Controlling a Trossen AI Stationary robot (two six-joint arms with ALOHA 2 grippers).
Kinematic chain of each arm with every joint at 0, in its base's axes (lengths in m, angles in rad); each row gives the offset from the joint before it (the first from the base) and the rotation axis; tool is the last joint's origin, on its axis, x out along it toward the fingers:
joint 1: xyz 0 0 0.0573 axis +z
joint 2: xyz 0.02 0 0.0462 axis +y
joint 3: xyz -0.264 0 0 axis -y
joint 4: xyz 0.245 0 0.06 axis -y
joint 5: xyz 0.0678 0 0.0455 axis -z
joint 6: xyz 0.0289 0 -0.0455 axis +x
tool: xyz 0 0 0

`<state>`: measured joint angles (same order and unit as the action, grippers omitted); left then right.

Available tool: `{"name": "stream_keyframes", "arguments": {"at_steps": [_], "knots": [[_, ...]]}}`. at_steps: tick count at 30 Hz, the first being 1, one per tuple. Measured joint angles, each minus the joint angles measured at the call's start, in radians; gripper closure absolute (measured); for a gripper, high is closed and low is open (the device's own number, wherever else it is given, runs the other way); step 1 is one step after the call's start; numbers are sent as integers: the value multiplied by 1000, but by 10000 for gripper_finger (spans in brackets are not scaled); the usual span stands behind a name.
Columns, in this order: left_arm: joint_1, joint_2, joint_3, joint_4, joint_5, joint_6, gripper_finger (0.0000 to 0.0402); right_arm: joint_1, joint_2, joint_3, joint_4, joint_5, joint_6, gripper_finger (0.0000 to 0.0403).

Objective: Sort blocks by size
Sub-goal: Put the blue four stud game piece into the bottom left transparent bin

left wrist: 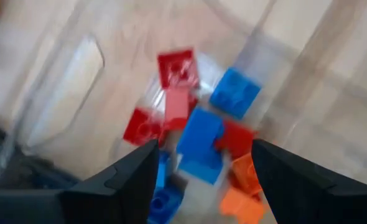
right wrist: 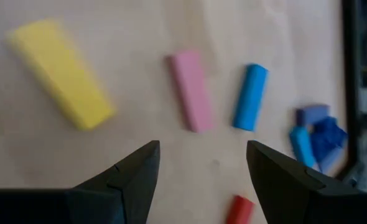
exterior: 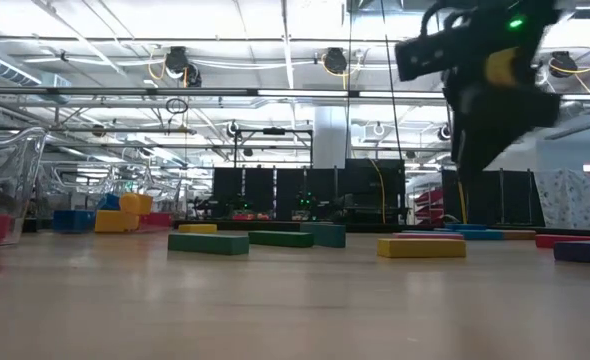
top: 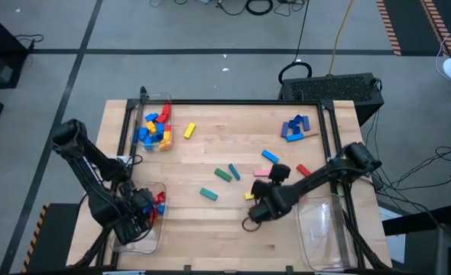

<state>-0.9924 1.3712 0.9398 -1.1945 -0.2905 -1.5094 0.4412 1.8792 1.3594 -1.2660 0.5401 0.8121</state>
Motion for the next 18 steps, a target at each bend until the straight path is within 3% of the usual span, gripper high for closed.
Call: {"name": "stream_keyframes", "arguments": {"at_steps": [8, 13, 18], "knots": [[34, -38, 107, -145, -309, 24, 144, -192, -90, 0, -137, -14, 12, 177], [143, -68, 116, -108, -382, 232, 144, -377, -182, 0, -161, -75, -114, 177], [312, -78, 116, 23, -443, 499, 144, -607, -249, 0, -161, -207, -331, 177]]}}
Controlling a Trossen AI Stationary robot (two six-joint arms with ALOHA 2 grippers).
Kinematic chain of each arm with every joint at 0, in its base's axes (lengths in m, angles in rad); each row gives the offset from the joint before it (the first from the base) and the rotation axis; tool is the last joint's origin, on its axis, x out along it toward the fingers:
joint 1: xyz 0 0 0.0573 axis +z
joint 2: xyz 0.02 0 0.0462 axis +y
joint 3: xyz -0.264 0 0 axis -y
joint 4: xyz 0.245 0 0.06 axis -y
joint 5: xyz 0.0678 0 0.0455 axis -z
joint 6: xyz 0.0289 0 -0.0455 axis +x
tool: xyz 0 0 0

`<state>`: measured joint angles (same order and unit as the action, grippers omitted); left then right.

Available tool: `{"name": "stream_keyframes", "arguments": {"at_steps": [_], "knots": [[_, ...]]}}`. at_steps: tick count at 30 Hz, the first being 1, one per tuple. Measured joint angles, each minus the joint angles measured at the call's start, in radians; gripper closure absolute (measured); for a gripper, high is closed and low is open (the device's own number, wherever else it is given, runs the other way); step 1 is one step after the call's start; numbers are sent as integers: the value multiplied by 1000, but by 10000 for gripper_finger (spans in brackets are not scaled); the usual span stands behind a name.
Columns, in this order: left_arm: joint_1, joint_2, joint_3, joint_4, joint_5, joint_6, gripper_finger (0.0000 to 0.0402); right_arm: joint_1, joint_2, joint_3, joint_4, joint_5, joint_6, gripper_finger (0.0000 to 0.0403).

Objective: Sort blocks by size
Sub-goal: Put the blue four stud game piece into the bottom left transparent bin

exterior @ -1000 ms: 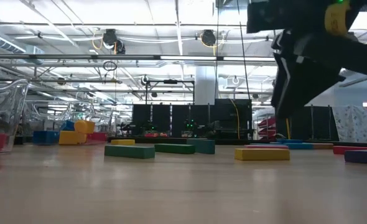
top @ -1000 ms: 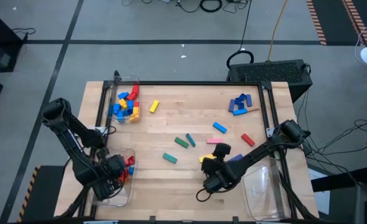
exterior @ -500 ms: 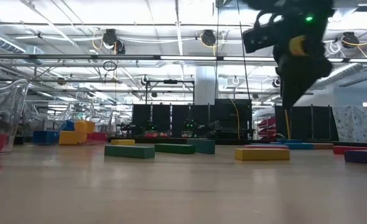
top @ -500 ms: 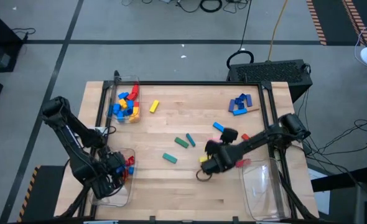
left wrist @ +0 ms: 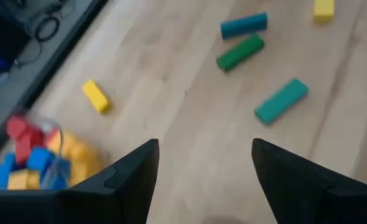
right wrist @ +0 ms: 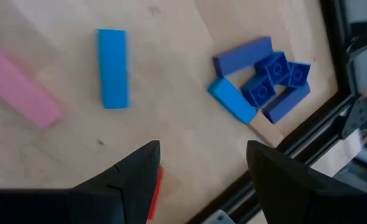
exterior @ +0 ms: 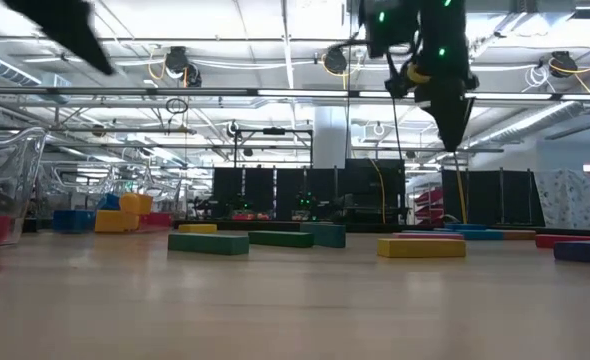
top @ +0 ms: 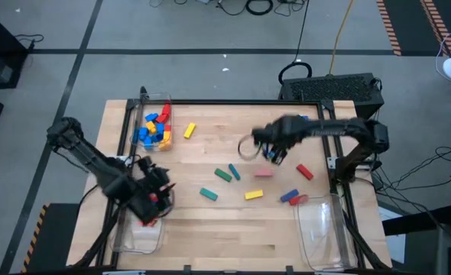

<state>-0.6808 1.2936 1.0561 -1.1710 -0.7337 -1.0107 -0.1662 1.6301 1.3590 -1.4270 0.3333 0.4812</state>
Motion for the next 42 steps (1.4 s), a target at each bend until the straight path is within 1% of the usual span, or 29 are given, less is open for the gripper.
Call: {"name": "stream_keyframes", "arguments": {"at_steps": [4, 7, 10, 13, 16, 19, 21, 24, 26, 29, 32, 36, 40, 42], "knots": [[130, 1, 0, 170, 4, 266, 144, -189, -2, 0, 2, -67, -160, 177], [216, 1, 0, 319, 11, 450, 144, -312, 14, 0, 5, -80, -246, 177], [291, 1, 0, 464, 36, 611, 144, -419, 33, 0, 4, -81, -305, 177], [363, 13, 0, 588, 95, 739, 144, -518, 54, 0, 6, -81, -325, 177], [432, 36, 0, 674, 141, 817, 144, -596, 69, 0, 37, -80, -298, 177], [496, 69, -1, 724, 184, 863, 144, -647, 71, 0, 86, -90, -267, 177], [537, 97, -1, 755, 213, 883, 144, -669, 71, 0, 115, -138, -227, 177], [595, 150, -7, 824, 251, 920, 144, -688, 71, 0, 131, -246, -155, 177], [635, 183, -22, 895, 308, 959, 144, -691, 71, 0, 159, -295, -111, 184], [691, 234, -32, 994, 419, 997, 144, -690, 71, 1, 207, -325, -14, 211], [743, 265, -32, 1037, 495, 1033, 144, -690, 88, 2, 223, -346, 97, 256], [802, 269, -33, 1032, 520, 1026, 144, -691, 148, 2, 174, -400, 134, 321], [829, 269, -33, 1036, 522, 1019, 144, -691, 231, 2, 136, -411, 131, 376], [837, 269, -32, 1041, 523, 1021, 144, -691, 282, 16, 90, -402, 126, 395]]}}
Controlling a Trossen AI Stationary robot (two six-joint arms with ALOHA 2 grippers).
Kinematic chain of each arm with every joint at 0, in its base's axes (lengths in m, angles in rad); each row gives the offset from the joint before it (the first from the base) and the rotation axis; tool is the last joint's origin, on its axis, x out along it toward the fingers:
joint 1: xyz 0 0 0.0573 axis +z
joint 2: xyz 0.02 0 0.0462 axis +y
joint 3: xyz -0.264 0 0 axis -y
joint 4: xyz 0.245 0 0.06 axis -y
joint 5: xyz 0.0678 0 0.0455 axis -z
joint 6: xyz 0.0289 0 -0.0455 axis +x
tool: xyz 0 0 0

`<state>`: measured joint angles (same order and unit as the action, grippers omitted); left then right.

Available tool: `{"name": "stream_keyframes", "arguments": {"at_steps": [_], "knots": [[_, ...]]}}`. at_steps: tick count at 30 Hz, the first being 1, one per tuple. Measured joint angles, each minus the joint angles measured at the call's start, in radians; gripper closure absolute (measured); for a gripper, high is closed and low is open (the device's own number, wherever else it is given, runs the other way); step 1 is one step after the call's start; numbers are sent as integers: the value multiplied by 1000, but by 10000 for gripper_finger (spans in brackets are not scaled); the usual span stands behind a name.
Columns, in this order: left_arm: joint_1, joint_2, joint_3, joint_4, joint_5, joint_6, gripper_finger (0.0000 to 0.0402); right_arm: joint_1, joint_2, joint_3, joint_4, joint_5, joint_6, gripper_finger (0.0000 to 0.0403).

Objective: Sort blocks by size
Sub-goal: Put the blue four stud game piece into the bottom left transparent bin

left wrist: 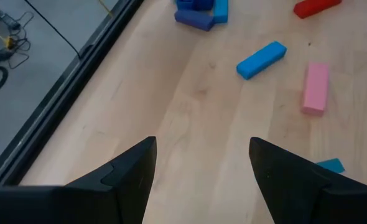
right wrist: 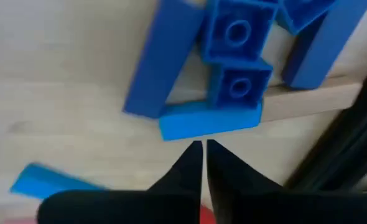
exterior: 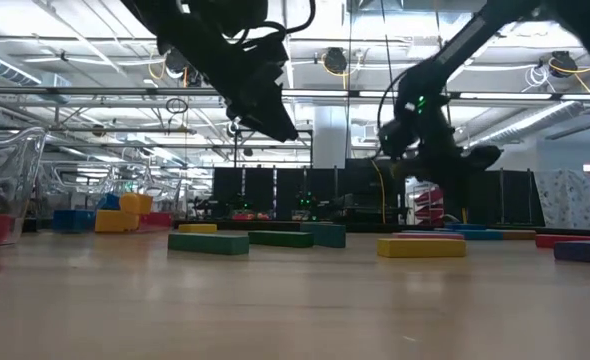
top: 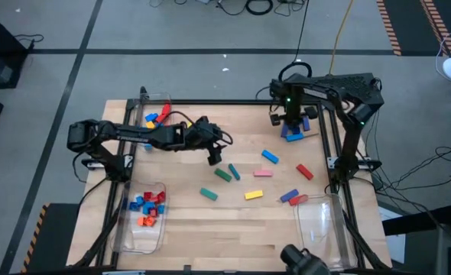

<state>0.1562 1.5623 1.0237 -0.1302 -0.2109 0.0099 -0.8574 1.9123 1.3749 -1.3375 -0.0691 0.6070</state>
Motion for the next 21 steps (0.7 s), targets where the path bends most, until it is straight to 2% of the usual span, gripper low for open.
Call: {"name": "stream_keyframes", "arguments": {"at_steps": [6, 12, 16, 21], "knots": [[2, 0, 0, 26, 9, 35, 144, 1, 131, 134, -123, 110, 21, 396], [2, 0, 0, 41, 24, 59, 144, -10, 212, 315, -234, 163, 40, 401], [2, 0, 0, 36, 24, 66, 144, -28, 235, 371, -227, 83, 53, 402], [2, 0, 0, 30, 24, 84, 144, -10, 246, 391, -230, 61, 49, 402]]}}
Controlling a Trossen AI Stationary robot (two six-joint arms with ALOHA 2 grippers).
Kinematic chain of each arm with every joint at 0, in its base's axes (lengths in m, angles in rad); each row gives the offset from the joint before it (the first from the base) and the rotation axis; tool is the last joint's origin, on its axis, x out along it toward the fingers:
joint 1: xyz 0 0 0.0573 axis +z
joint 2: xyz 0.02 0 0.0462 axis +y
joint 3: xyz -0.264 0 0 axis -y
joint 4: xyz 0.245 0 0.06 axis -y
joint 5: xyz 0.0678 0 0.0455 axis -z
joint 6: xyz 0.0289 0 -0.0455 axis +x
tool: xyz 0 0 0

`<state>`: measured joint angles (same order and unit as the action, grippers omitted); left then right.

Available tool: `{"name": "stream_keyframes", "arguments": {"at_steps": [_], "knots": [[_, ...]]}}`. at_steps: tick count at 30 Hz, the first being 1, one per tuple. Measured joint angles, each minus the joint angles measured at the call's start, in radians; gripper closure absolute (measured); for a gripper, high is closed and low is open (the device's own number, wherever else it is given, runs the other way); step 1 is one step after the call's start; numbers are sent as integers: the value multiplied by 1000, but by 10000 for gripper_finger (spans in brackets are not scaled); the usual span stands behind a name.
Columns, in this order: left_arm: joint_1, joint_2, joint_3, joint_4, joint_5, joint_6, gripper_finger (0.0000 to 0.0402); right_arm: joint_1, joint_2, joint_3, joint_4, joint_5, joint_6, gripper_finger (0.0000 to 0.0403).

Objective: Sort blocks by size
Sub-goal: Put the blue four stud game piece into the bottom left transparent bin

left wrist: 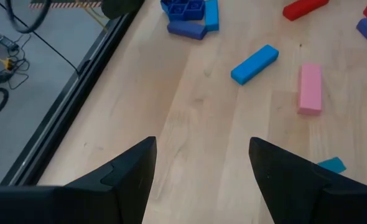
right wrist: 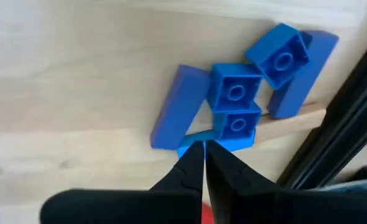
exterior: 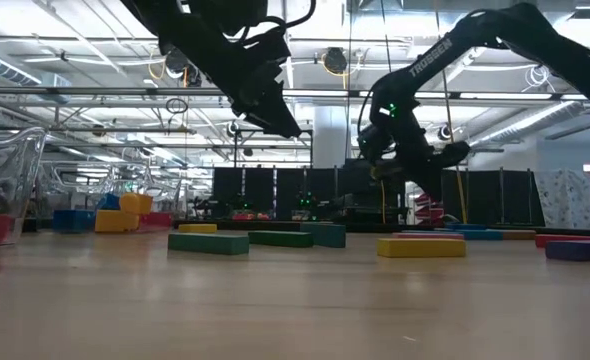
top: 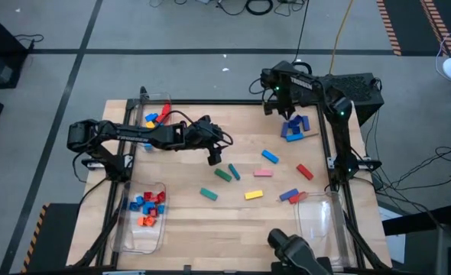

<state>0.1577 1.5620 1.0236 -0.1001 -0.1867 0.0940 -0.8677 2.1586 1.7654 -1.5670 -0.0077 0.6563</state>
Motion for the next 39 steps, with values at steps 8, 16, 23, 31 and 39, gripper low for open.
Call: {"name": "stream_keyframes", "arguments": {"at_steps": [8, 16, 23, 31, 39], "knots": [[0, 0, 0, -39, 0, 0, 144, 21, -30, 72, -3, 172, -490, 403], [0, 0, 0, -76, -5, -9, 144, 24, -43, 10, -5, 328, -990, 403], [-11, 0, 0, -77, -5, -10, 144, 23, -42, -97, -4, 410, -1300, 403], [-9, 0, 0, -77, -8, -9, 144, 13, -96, -88, -4, 218, -859, 403], [21, 52, 0, 140, 73, 46, 144, 86, -281, -88, -4, 190, -799, 403]]}}
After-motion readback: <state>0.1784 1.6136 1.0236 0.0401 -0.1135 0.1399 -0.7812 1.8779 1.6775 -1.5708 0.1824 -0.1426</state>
